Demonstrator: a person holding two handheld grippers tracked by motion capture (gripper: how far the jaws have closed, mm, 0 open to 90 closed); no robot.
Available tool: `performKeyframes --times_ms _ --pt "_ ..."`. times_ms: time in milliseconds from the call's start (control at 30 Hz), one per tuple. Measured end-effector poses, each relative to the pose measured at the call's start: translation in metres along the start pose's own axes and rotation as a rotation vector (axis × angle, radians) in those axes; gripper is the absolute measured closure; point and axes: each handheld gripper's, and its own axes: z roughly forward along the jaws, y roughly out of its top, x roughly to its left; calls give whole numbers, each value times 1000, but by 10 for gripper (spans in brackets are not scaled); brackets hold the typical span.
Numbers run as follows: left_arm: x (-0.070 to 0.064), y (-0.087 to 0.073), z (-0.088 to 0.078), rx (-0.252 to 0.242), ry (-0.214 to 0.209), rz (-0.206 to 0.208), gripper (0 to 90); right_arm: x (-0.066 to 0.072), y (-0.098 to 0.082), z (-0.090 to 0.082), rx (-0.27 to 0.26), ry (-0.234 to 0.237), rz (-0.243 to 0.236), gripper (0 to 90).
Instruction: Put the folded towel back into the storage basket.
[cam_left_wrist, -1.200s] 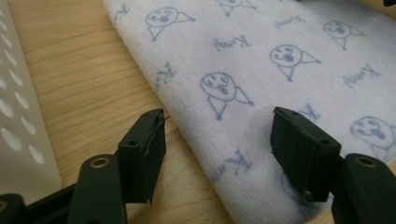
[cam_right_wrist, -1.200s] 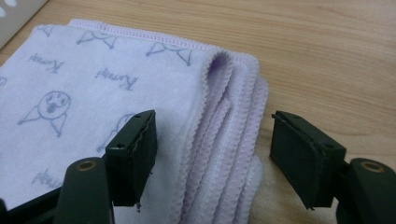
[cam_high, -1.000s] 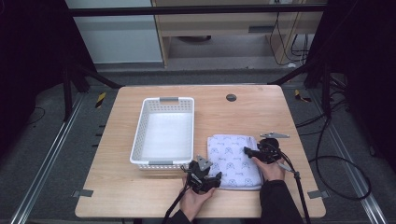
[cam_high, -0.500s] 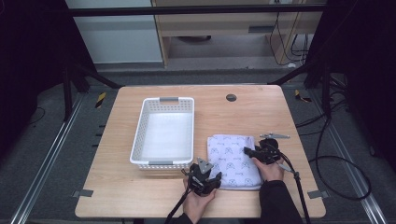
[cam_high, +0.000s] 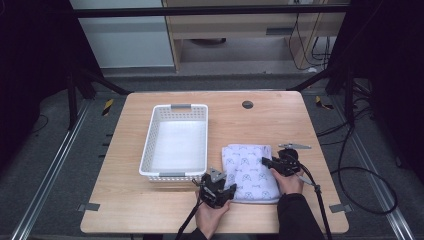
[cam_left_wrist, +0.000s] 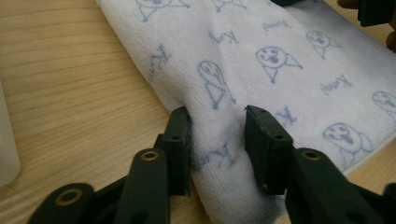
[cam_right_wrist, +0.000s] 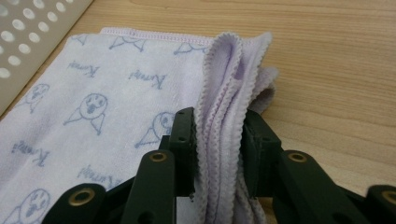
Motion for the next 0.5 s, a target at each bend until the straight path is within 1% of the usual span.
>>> performKeyframes --times_ms 33,67,133,267,333,367,400,433,500 --pt "-1 0 -1 -5 4 7 662 0 0 0 0 6 11 708" --pt "-2 1 -1 -7 9 12 699 0 1 -1 -9 3 0 719" --pt "-1 1 -2 -11 5 17 717 1 1 -2 -15 4 1 726" --pt "0 2 -3 -14 -8 20 731 3 4 -5 -25 2 -8 729" --pt "0 3 -5 -18 -13 18 734 4 6 -9 -39 9 -10 730" --pt "1 5 -8 -26 -4 27 736 8 9 -13 -44 8 -20 730" --pt "1 5 -8 -26 -4 27 736 8 9 -13 -44 8 -20 730" --pt "1 6 -10 -30 -3 33 736 12 13 -17 -57 9 -43 729" --pt "2 10 -15 -47 -3 41 737 16 16 -22 -75 11 -55 729"
